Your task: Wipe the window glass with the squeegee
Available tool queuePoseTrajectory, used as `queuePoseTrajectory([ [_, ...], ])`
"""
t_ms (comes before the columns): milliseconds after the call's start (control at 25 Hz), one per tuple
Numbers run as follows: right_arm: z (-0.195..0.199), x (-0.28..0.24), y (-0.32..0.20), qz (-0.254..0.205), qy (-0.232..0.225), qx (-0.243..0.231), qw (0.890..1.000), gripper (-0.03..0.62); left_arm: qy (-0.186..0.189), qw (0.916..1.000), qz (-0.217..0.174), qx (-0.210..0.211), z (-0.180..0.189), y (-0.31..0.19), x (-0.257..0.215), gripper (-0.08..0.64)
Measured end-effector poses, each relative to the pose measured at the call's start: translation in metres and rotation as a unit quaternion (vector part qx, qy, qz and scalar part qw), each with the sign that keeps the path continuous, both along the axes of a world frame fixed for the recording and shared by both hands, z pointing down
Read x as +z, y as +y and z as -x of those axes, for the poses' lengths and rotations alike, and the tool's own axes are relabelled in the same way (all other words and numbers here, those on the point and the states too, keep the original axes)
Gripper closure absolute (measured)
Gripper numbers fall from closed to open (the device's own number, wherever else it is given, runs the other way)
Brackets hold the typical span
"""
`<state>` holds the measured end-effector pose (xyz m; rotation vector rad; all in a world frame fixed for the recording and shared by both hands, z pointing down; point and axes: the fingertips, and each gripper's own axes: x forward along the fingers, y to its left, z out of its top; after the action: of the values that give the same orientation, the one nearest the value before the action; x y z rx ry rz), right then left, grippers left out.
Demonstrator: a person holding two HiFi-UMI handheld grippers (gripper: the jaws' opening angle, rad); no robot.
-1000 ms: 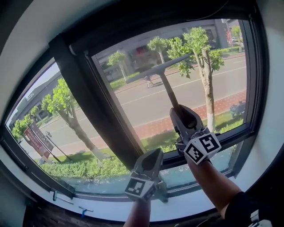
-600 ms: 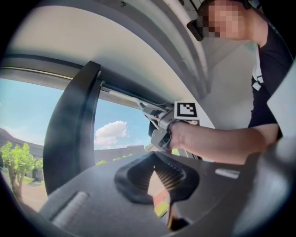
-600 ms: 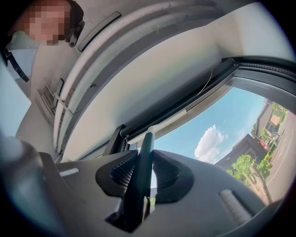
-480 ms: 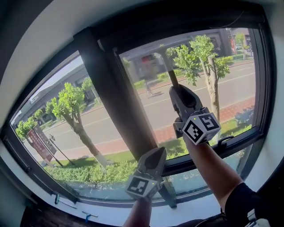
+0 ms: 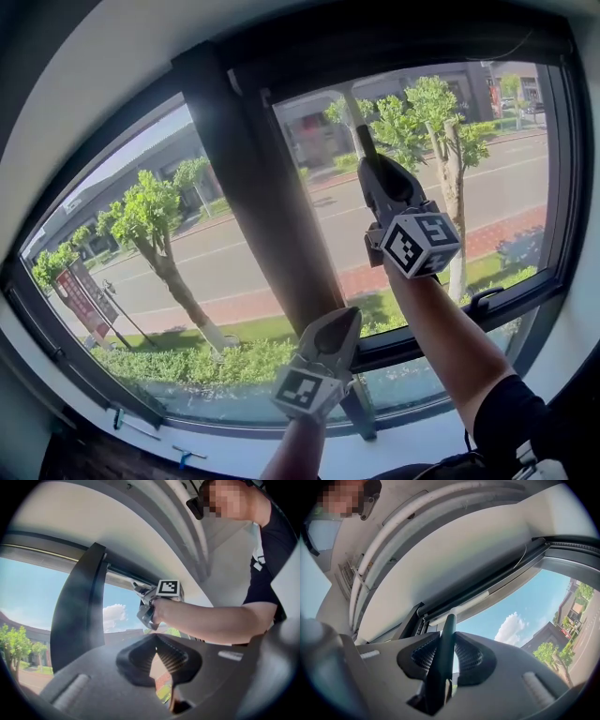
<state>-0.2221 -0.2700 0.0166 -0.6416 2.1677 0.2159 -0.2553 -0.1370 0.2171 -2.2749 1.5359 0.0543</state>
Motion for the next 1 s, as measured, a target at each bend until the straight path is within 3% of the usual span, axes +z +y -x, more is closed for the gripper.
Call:
queuePoseTrajectory([
  [400, 0.021, 0.005, -0.020, 0.022, -0.003, -0.005, 1.000, 0.492, 0.002, 1.0000, -0.007, -0.002, 0.009, -0.004, -0.002, 0.557],
  [1000, 0.019, 0.030, -0.024, 0.014, 0.004, 0.015, 1.000, 0.494, 0.006, 0.9999, 0.005, -0.008, 0.017, -0.011, 0.013, 0.557],
])
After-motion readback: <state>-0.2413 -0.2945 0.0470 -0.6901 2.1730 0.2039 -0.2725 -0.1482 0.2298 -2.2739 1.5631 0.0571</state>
